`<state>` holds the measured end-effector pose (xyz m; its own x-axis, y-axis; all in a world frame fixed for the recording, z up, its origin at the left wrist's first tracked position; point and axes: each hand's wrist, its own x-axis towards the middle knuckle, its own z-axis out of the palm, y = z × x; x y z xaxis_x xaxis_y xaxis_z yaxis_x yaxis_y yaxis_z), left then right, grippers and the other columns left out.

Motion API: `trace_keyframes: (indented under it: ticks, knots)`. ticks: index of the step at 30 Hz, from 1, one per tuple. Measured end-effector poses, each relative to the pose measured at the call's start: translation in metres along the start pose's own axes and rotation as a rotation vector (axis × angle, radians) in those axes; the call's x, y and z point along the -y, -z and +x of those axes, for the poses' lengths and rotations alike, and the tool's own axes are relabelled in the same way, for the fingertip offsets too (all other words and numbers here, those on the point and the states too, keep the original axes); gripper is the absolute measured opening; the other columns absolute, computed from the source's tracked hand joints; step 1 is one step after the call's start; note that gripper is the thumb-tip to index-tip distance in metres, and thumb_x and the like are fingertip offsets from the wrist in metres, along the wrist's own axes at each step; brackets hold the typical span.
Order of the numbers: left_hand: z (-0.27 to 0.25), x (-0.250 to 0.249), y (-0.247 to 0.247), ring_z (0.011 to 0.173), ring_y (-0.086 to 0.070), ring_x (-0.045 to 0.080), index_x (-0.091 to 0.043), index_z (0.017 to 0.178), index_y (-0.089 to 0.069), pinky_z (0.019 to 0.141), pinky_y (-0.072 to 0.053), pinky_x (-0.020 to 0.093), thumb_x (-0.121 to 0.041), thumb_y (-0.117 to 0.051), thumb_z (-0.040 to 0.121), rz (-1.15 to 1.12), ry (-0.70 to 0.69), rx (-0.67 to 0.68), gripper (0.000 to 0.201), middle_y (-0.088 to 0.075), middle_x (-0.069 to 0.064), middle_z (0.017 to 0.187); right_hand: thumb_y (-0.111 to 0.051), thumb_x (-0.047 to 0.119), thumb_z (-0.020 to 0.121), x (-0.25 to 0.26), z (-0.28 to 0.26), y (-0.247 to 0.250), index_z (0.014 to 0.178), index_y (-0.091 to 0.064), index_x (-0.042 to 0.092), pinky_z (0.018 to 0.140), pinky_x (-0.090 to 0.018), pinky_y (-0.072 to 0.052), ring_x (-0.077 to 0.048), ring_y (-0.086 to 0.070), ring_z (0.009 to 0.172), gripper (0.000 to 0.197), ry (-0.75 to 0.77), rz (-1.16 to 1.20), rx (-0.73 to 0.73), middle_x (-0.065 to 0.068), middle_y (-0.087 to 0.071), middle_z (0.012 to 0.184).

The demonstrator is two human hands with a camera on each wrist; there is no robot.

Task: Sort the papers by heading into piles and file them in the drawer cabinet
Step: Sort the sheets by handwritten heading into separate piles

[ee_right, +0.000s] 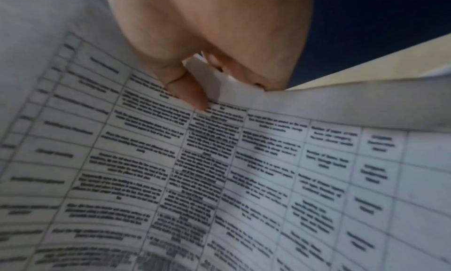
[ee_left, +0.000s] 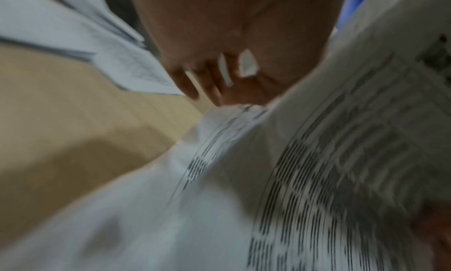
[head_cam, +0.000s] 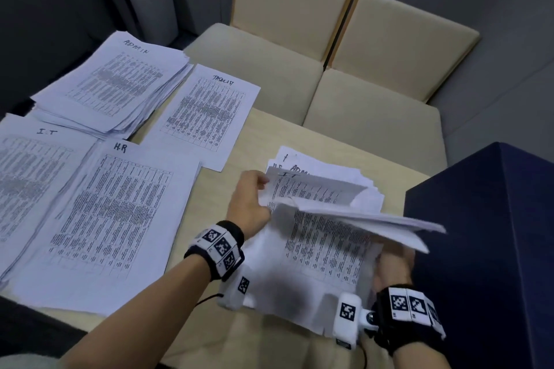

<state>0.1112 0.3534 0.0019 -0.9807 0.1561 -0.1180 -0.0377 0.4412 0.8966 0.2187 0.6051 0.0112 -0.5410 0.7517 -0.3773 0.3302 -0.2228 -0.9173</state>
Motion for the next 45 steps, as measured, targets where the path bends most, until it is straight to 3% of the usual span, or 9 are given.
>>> trace_keyframes:
  ticks: [5,9,12,15,19,27,33,41,45]
  knots:
    - [-0.005,-0.023,0.014,0.106,-0.063,0.016,-0.017,0.118,-0.061,0.088,-0.053,0.032,-0.014,-0.072,0.078,-0.129,-0.081,0.412,0.042,-0.067,-0.002,0.115,-0.056,-0.001,0.08,0.057,-0.013,-0.017,0.082,-0.063,0.009,0.065,-0.034,-0.044,-0.024,-0.059,0.077,0.013,0.071,-0.01,0.24,-0.008,-0.067,0.08]
    - [0.008,-0.058,0.023,0.062,-0.055,0.006,-0.006,0.066,-0.058,0.068,-0.047,0.028,0.003,-0.056,0.09,-0.324,-0.026,0.177,0.026,-0.062,-0.009,0.064,-0.056,0.01,0.099,0.101,-0.037,-0.041,0.1,-0.067,0.009,0.078,-0.03,-0.052,-0.015,-0.069,0.091,0.012,0.311,-0.041,0.426,0.003,-0.076,0.092]
    - [0.014,-0.085,0.036,0.064,-0.058,0.036,0.012,0.084,-0.064,0.068,-0.052,0.044,-0.027,-0.074,0.084,-0.434,-0.092,0.014,0.04,-0.065,0.026,0.077,-0.062,0.042,0.095,0.113,-0.047,-0.055,0.092,-0.063,0.015,0.083,-0.036,-0.054,-0.015,-0.068,0.091,0.028,0.472,0.033,0.334,-0.002,-0.071,0.097]
    - [0.021,-0.088,0.044,0.09,-0.068,0.037,-0.001,0.104,-0.069,0.081,-0.058,0.047,-0.029,-0.078,0.081,-0.55,-0.09,-0.075,0.037,-0.073,0.017,0.099,-0.059,0.038,0.096,0.109,-0.054,-0.075,0.078,-0.046,0.02,0.063,-0.017,-0.046,0.005,-0.05,0.063,0.028,0.542,0.033,0.221,0.004,-0.051,0.075]
    - [0.026,-0.042,0.039,0.095,-0.066,0.014,-0.001,0.119,-0.061,0.087,-0.055,0.032,-0.028,-0.066,0.092,-0.379,-0.032,0.015,0.038,-0.068,0.015,0.103,-0.058,0.027,0.098,0.06,-0.042,-0.093,0.125,-0.059,0.018,0.091,-0.019,-0.046,0.01,-0.059,0.1,0.029,0.409,-0.185,0.427,0.015,-0.065,0.111]
    - [0.1,-0.02,0.083,0.075,-0.061,-0.006,-0.015,0.095,-0.065,0.074,-0.048,0.016,-0.019,-0.06,0.096,-0.319,-0.004,-0.115,0.006,-0.065,-0.012,0.084,-0.069,0.025,0.091,0.057,-0.023,-0.119,0.112,-0.06,0.022,0.081,-0.02,-0.052,-0.004,-0.065,0.092,0.024,0.41,-0.274,0.395,0.01,-0.069,0.102]
    - [0.201,0.03,0.171,0.057,-0.046,0.017,-0.015,0.073,-0.053,0.059,-0.04,0.027,-0.018,-0.053,0.098,-0.041,0.294,-0.175,0.025,-0.049,-0.002,0.064,-0.069,0.027,0.091,0.016,0.019,-0.102,0.12,-0.051,0.017,0.082,-0.033,-0.046,-0.022,-0.062,0.101,0.035,0.158,-0.641,0.378,-0.005,-0.064,0.113]
    - [0.25,0.089,0.19,0.103,-0.056,0.034,-0.001,0.133,-0.047,0.078,-0.043,0.033,-0.014,-0.05,0.099,0.563,0.446,-0.023,0.037,-0.054,0.02,0.13,-0.076,0.058,0.073,-0.022,0.027,-0.08,0.119,-0.057,0.008,0.096,-0.044,-0.046,-0.03,-0.054,0.108,0.07,0.043,-1.059,0.121,-0.016,-0.058,0.117]
    - [0.257,0.093,0.18,0.11,-0.057,0.039,0.004,0.128,-0.047,0.082,-0.047,0.04,-0.009,-0.05,0.097,0.635,0.459,-0.153,0.034,-0.057,0.021,0.12,-0.079,0.069,0.06,-0.015,0.018,-0.082,0.129,-0.051,0.003,0.101,-0.048,-0.042,-0.041,-0.045,0.124,0.099,-0.076,-1.173,0.024,-0.026,-0.047,0.131]
